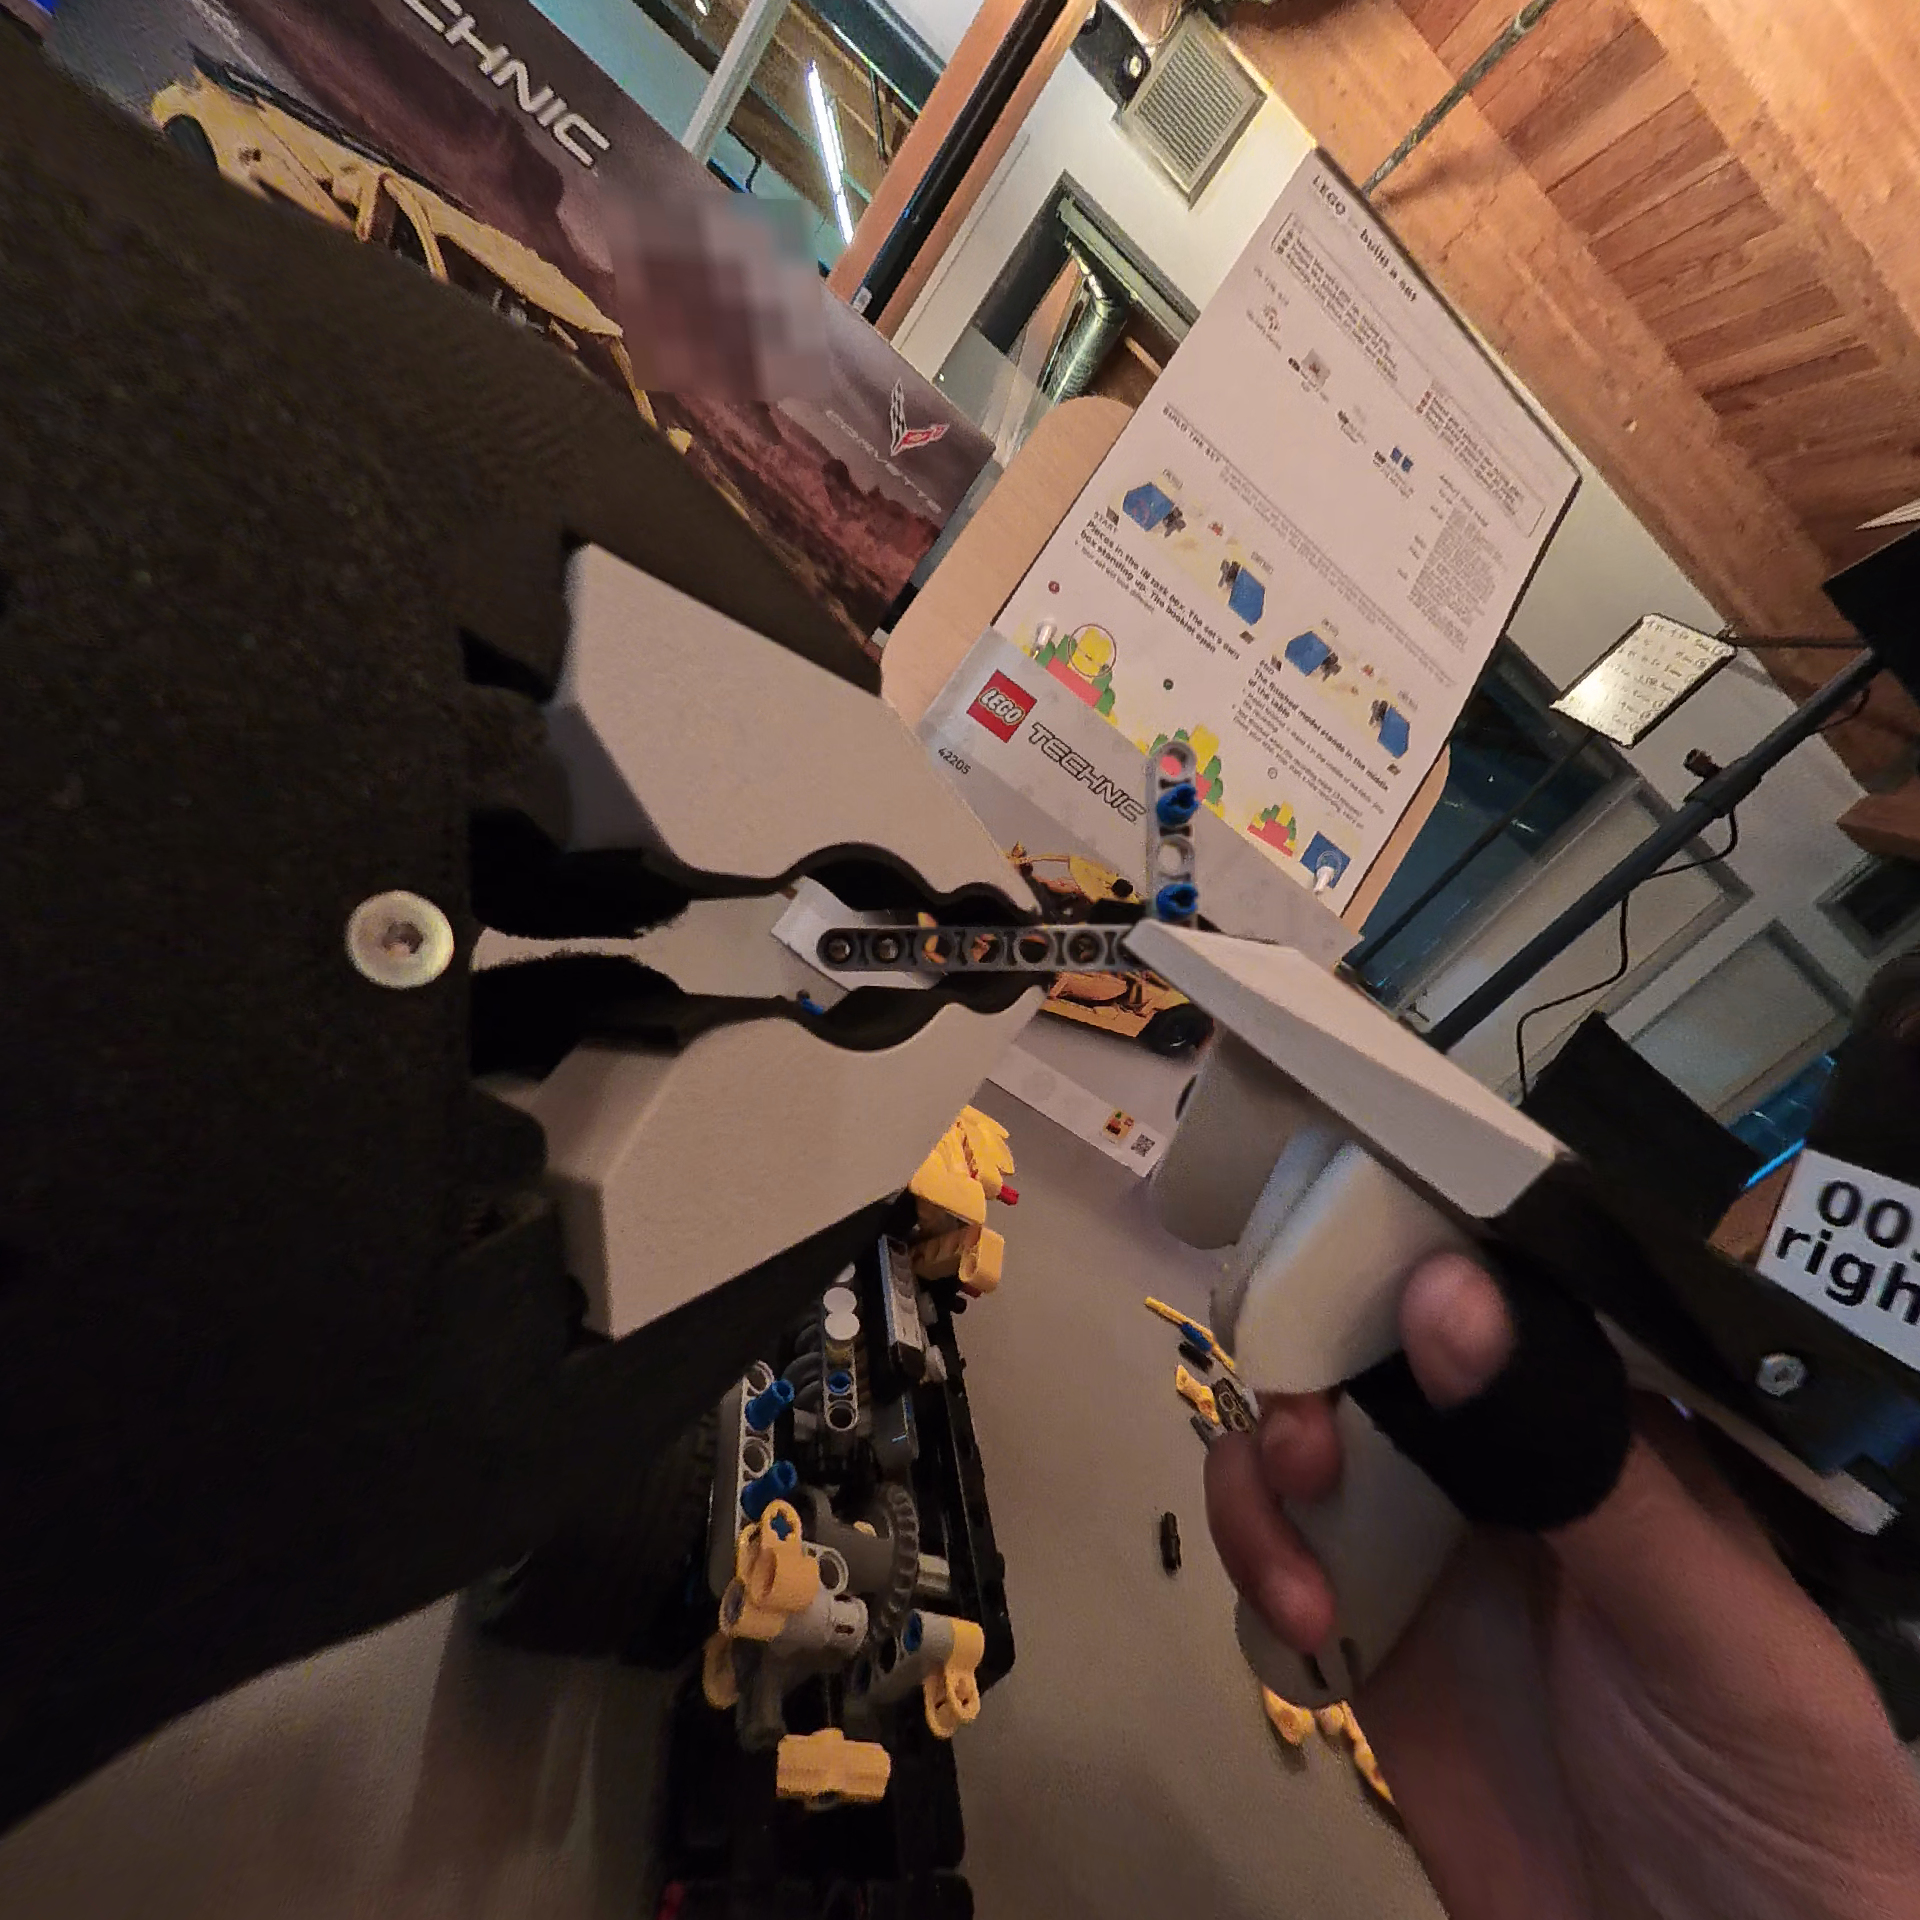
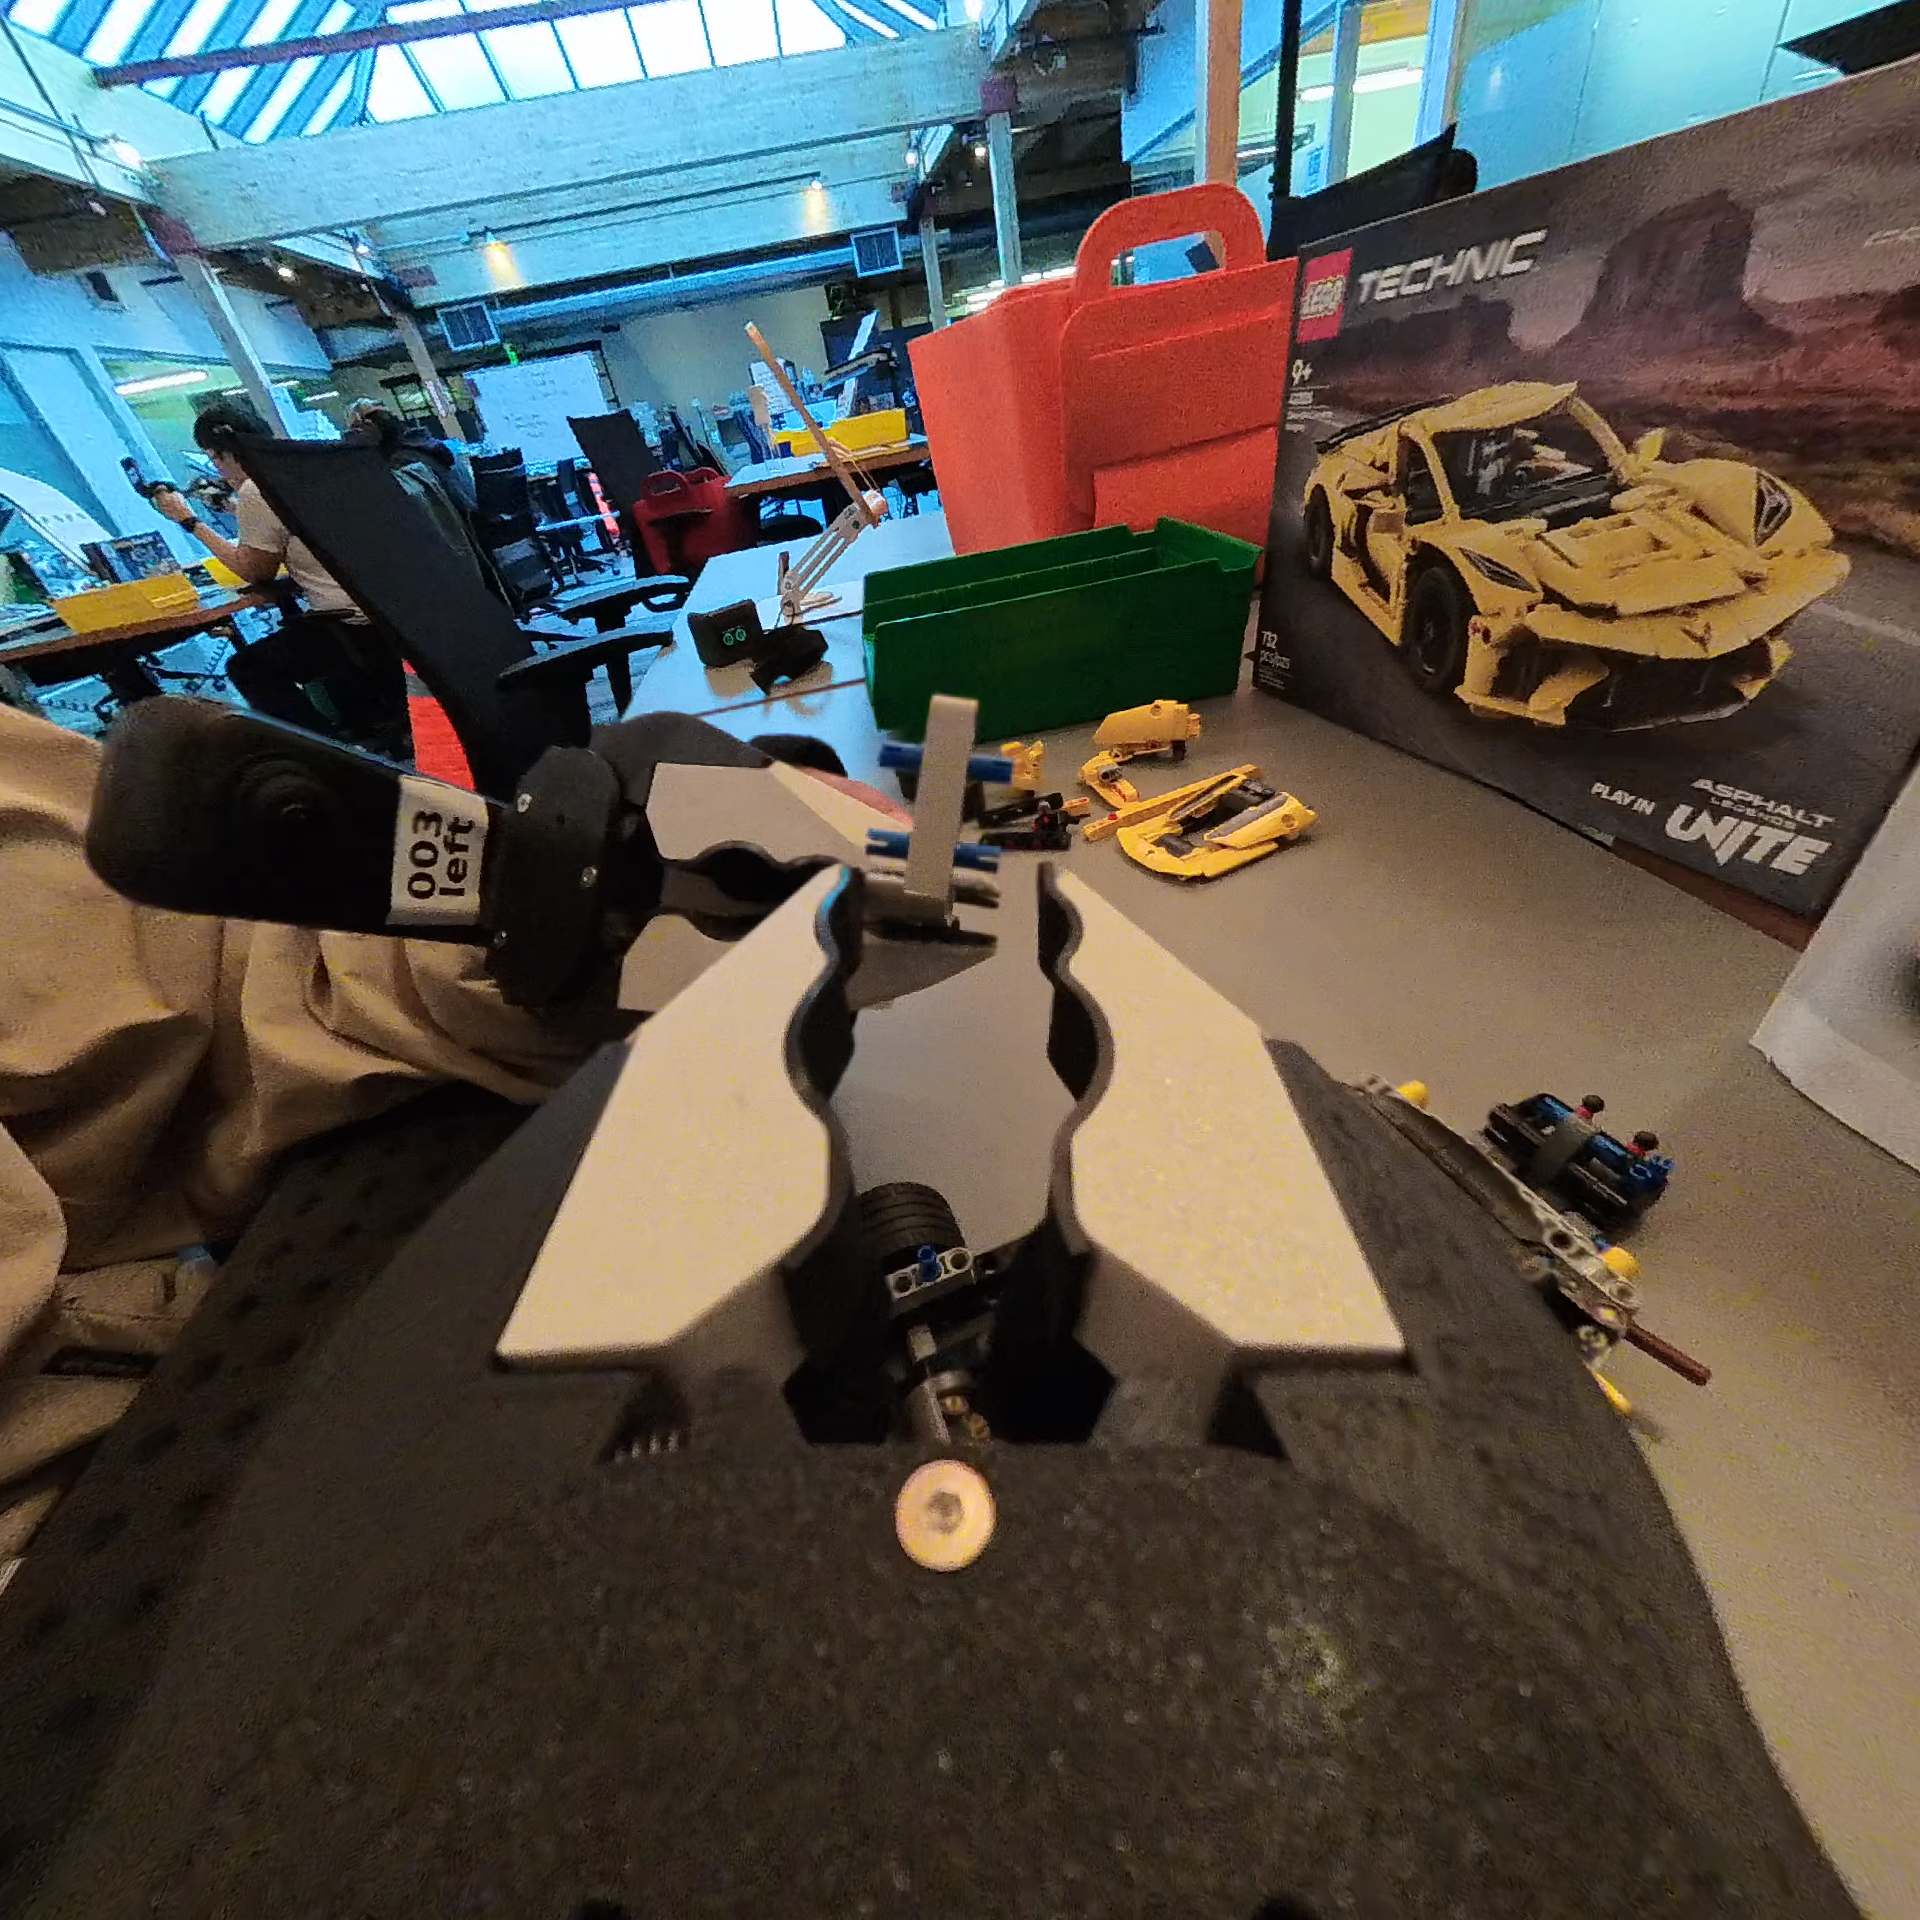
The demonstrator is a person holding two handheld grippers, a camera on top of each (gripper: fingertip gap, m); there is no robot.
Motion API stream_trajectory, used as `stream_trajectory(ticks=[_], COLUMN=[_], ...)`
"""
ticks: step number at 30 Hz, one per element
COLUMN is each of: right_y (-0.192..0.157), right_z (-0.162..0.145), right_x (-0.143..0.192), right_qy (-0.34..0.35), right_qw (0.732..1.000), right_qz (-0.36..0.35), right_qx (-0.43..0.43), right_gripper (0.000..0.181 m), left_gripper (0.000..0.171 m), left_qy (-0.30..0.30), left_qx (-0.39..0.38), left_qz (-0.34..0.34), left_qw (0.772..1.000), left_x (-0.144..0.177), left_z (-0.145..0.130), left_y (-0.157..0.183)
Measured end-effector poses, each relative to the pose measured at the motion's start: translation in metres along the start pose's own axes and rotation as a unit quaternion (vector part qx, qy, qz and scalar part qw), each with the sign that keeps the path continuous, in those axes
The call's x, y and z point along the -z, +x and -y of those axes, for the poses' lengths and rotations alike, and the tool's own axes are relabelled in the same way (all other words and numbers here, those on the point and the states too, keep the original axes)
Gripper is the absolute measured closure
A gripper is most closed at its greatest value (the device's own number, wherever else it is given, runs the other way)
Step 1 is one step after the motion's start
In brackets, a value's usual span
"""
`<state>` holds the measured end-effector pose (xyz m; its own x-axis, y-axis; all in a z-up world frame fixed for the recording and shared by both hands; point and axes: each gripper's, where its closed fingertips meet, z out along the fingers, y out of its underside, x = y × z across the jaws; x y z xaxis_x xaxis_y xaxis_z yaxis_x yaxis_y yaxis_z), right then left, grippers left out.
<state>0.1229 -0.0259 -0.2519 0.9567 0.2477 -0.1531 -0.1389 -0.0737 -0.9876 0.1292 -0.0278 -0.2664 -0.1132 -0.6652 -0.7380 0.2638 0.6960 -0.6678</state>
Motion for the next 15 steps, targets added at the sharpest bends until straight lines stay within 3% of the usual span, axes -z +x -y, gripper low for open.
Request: stream_trajectory(ticks=[1,15], right_y=[-0.0028,-0.0009], right_z=[-0.0007,0.0029], right_x=[-0.0006,0.0018], right_qy=[-0.003,0.009], right_qw=[1.0,1.0], right_qz=[0.006,-0.006], right_qx=[0.006,0.015], right_gripper=[0.157,0.159], left_gripper=[0.165,0.165], left_qy=[-0.002,-0.006], left_qx=[0.002,0.006], left_qz=[-0.002,-0.008], left_qw=[1.0,1.0], left_x=[0.0,0.0003], left_z=[-0.0009,-0.0033], left_y=[0.0003,0.0011])
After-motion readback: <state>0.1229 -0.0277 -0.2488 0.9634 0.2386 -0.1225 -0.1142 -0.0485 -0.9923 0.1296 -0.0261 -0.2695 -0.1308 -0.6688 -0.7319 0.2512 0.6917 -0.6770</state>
